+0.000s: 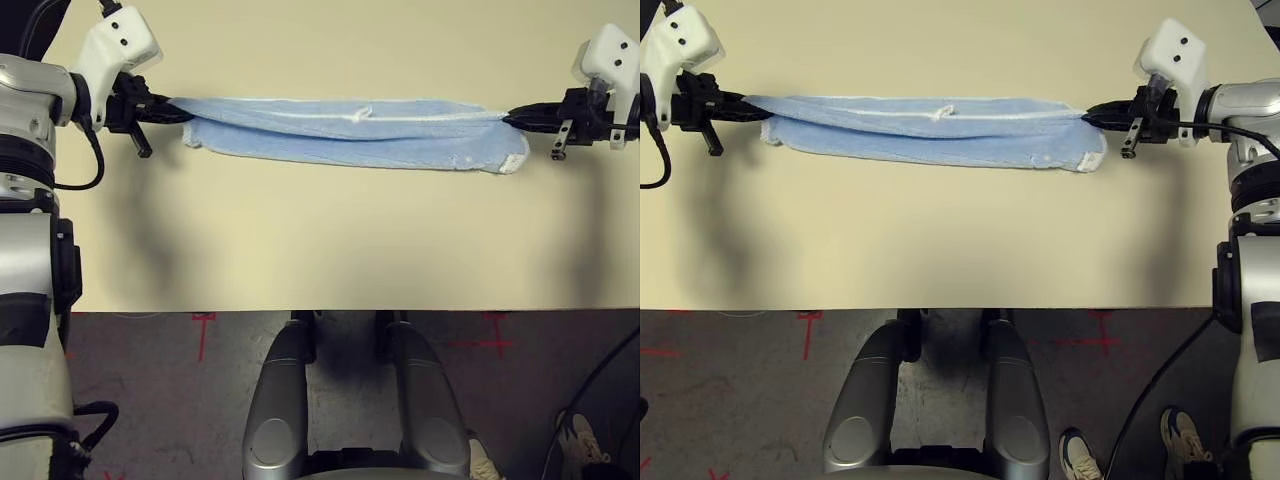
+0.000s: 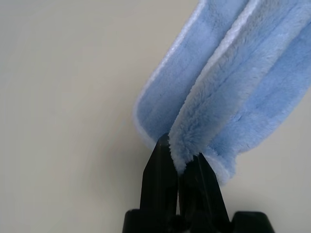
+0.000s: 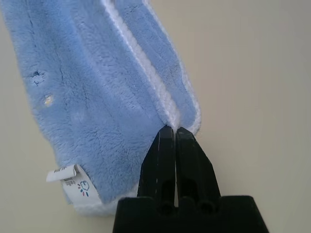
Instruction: Fold the towel and set it aside.
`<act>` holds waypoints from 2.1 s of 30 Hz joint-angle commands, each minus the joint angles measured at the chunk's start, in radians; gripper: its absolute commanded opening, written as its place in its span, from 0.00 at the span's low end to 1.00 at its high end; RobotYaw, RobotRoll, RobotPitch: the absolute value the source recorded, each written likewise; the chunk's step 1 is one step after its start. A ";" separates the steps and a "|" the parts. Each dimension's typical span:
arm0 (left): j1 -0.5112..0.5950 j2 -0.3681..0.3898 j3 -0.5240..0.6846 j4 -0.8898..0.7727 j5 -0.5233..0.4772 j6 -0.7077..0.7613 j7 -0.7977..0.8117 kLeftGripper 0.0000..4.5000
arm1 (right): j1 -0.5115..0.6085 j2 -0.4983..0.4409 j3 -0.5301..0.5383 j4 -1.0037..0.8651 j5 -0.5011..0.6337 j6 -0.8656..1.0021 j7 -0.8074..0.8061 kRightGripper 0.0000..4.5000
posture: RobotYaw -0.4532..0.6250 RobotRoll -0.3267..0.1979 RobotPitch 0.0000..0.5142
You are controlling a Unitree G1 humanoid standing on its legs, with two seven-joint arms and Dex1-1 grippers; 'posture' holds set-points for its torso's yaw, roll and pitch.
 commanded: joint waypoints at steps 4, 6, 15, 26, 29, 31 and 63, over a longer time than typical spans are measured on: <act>0.009 -0.010 0.034 0.016 0.013 -0.016 0.075 0.00 | 0.013 0.001 -0.045 0.008 -0.006 -0.007 -0.061 0.00 | 0.46 0.62 0.76; 0.010 -0.013 0.038 0.017 0.014 -0.015 0.086 0.00 | 0.013 0.003 -0.044 0.006 -0.010 -0.007 -0.068 0.00 | 0.46 0.62 0.76; 0.022 -0.002 0.025 0.024 0.040 0.005 0.082 0.00 | 0.015 0.003 -0.037 0.007 -0.028 0.002 -0.098 0.00 | 0.46 0.62 0.76; 0.036 0.030 -0.004 0.032 0.098 0.041 0.033 0.00 | 0.002 0.031 -0.018 0.024 -0.092 0.007 -0.214 0.00 | 0.46 0.62 0.77; 0.038 0.025 0.003 0.033 0.100 0.035 0.060 0.00 | -0.002 0.033 -0.020 0.033 -0.104 0.006 -0.229 0.00 | 0.46 0.62 0.77; 0.040 0.018 0.006 0.034 0.103 0.022 0.093 0.00 | -0.003 0.034 -0.022 0.038 -0.109 0.004 -0.232 0.00 | 0.46 0.62 0.77; 0.056 0.078 -0.018 0.014 0.163 0.032 0.061 1.00 | -0.036 0.026 -0.045 0.065 -0.093 -0.005 -0.201 0.99 | 0.47 0.62 0.74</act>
